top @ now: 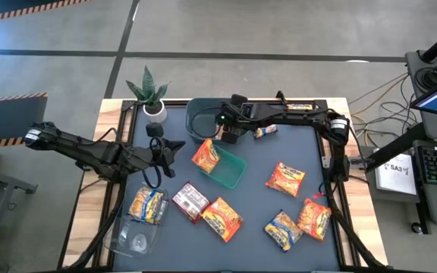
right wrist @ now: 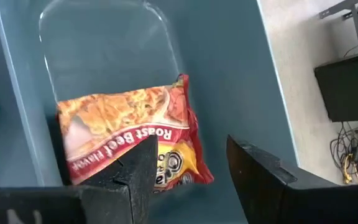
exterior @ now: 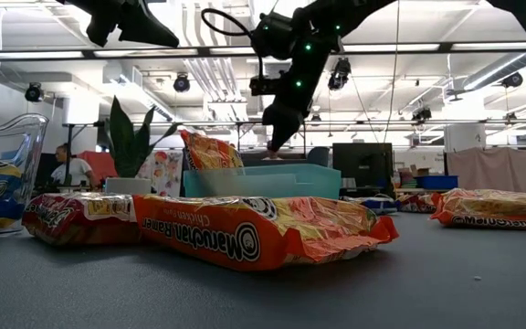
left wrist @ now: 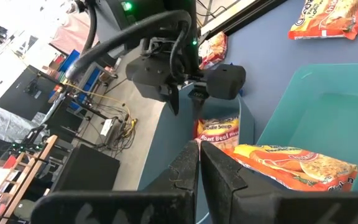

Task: Sort Maruchan noodles
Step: Put the red noodle pack into the blue bin

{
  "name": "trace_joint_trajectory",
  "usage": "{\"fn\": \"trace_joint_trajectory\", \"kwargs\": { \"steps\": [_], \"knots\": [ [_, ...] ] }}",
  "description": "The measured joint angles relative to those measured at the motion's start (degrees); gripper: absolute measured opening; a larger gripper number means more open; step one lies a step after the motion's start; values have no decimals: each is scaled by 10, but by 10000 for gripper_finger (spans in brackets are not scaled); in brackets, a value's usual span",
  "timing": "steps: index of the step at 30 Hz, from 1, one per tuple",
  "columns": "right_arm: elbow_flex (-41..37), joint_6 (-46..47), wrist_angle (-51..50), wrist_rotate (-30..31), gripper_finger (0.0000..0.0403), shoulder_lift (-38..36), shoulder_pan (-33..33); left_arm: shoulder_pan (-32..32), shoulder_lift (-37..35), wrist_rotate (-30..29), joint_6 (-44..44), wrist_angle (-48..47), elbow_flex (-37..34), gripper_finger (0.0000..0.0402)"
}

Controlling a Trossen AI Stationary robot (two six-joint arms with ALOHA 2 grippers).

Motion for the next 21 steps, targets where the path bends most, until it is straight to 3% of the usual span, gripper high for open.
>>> {"fn": "trace_joint_trajectory", "kwargs": {
  "steps": [8,21],
  "knots": [
    [-2,91,-52,-1,178,-28,24,0,1,3,0,0,0,0],
    [-63,175,-51,-13,173,-91,132,0,3,5,-20,1,0,0]
  ]
}}
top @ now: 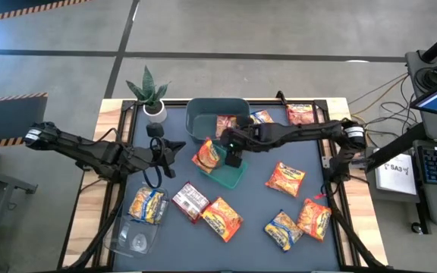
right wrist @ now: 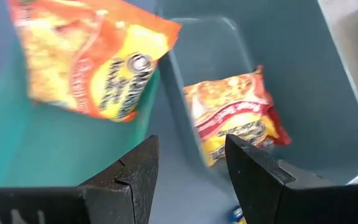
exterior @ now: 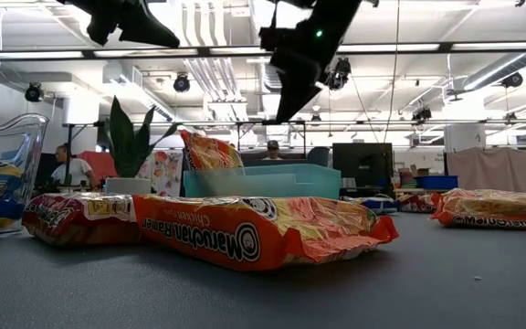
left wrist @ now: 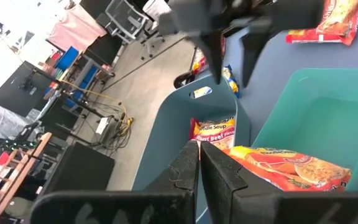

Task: Sort Maruchan noodles
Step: Put the red noodle pack into the blue bin

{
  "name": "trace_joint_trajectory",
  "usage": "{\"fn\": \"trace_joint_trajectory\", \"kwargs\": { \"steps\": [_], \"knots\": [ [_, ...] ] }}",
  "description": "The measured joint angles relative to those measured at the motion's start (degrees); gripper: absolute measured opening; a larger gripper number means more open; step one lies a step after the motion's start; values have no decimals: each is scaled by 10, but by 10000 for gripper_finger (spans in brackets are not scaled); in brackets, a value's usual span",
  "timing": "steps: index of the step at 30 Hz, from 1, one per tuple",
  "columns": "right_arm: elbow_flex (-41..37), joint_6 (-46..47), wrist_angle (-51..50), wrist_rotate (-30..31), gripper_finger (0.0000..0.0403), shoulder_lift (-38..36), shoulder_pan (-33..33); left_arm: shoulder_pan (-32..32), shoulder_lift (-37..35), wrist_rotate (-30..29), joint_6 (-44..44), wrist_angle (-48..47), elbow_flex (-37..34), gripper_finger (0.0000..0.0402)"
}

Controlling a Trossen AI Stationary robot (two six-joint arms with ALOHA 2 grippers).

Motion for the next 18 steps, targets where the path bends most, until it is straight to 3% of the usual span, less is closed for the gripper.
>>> {"fn": "trace_joint_trajectory", "kwargs": {
  "steps": [9,18],
  "knots": [
    [-146,65,134,1,166,-99,66,0,0,0,-36,1,0,0],
    [-313,80,317,2,165,-193,101,0,1,2,-158,3,0,0]
  ]
}}
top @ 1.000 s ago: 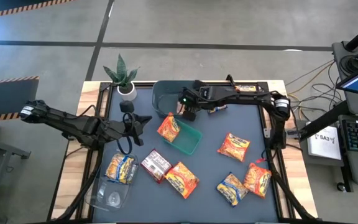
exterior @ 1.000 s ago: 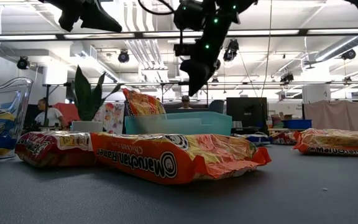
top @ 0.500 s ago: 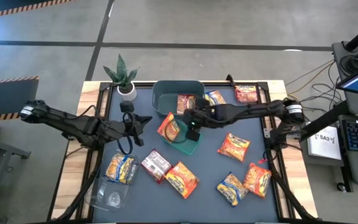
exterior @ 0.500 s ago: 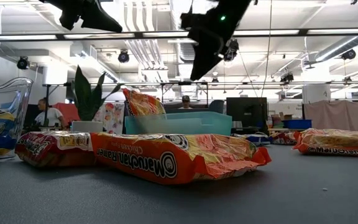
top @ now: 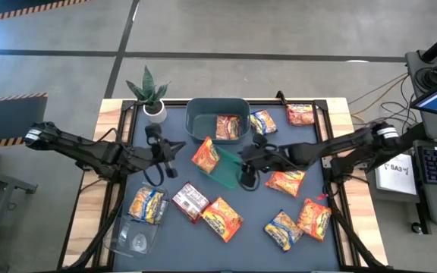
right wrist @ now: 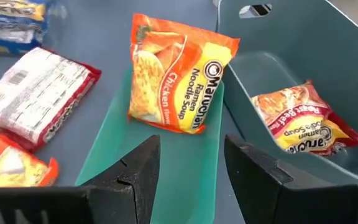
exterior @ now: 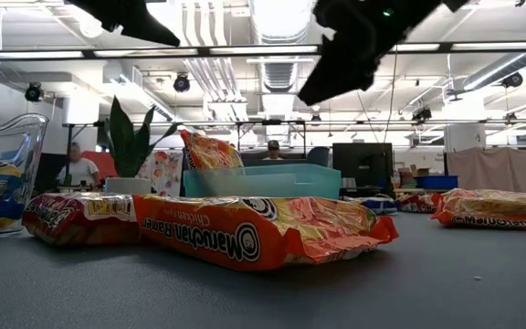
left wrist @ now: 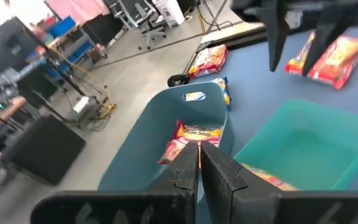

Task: Sort Maruchan noodles
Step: Put the red noodle pack into the blue bin

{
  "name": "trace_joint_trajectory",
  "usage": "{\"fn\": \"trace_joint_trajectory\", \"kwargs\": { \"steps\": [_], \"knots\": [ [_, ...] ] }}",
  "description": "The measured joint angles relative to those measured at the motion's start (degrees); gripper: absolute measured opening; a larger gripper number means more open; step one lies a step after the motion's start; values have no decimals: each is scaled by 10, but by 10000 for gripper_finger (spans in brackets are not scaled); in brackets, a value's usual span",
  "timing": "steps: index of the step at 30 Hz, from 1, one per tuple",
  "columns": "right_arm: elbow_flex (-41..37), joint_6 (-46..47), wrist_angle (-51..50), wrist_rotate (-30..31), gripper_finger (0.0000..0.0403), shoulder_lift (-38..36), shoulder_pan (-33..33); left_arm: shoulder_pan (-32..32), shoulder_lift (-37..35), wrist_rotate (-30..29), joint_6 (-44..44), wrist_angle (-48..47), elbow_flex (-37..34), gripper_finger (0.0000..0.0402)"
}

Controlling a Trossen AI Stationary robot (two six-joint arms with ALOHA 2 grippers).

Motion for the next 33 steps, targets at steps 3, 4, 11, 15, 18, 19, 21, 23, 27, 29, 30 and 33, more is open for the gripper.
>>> {"fn": "trace_joint_trajectory", "kwargs": {
  "steps": [3,4,11,15,18,19,21,23,27,29,30,33],
  "knots": [
    [-35,-3,29,-1,162,-28,1,0,7,21,-51,0,-1,0],
    [-45,-7,39,-1,161,-37,1,0,11,32,-64,0,-1,0],
    [-107,-75,123,-2,161,-95,1,-1,63,105,-125,4,0,0],
    [-113,-104,129,-6,159,-118,1,-2,95,133,-144,3,15,0],
    [-113,-131,131,-24,155,-133,1,-3,120,155,-154,-6,35,0],
    [-113,-142,130,-30,154,-137,1,-5,128,163,-159,-13,45,0],
    [-113,-153,132,-36,151,-143,2,-5,145,178,-172,-39,70,0],
    [-114,-163,132,-38,149,-148,2,-6,164,191,-189,-80,97,0],
    [-116,-185,134,-50,149,-155,1,-13,204,198,-227,-163,153,0],
    [-119,-192,134,-55,150,-158,1,-19,225,199,-240,-191,172,0],
    [-120,-197,138,-62,150,-160,1,-23,234,201,-244,-203,180,0],
    [-136,-207,164,-81,148,-172,1,-32,260,218,-256,-228,201,0]
  ]
}}
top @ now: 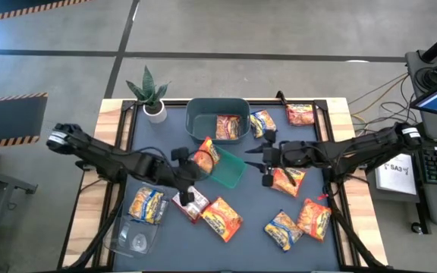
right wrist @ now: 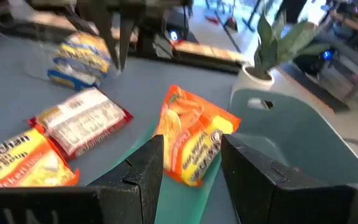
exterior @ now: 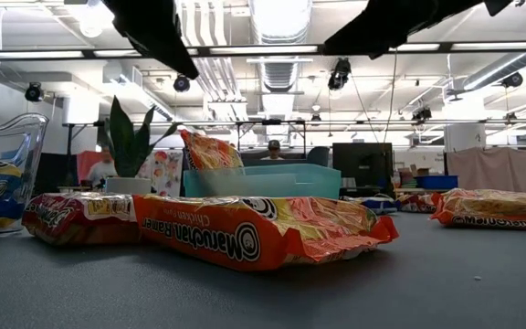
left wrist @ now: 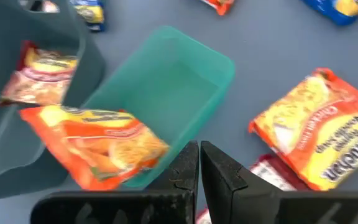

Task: Sort Maruchan noodles
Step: Put the red noodle pack into the blue bin

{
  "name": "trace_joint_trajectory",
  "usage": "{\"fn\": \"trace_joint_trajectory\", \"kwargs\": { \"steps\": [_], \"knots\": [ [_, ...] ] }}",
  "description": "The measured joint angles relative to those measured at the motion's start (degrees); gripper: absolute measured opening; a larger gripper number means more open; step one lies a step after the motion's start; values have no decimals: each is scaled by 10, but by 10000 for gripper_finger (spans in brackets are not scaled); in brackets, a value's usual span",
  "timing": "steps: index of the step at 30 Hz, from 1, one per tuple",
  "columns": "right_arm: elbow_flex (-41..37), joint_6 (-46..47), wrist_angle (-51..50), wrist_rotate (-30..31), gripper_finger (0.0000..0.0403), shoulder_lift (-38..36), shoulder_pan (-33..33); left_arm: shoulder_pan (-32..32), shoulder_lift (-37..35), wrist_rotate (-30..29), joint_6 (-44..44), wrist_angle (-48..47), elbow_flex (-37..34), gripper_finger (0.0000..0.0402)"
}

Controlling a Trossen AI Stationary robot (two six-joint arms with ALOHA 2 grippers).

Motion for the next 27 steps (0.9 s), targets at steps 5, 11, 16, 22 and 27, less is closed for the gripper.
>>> {"fn": "trace_joint_trajectory", "kwargs": {
  "steps": [5,11,16,22,27],
  "knots": [
    [-43,-13,68,-13,143,-35,0,-13,38,26,-29,-33,32,0],
    [-76,-7,85,-13,145,-94,0,-29,64,62,-67,-74,53,0],
    [-101,-6,87,-15,140,-141,0,-44,70,73,-105,-83,55,0],
    [-141,-17,150,-85,139,-196,0,-57,72,91,-161,-85,55,0],
    [-163,-26,190,-155,139,-235,0,-59,74,91,-195,-85,53,0]
  ]
}}
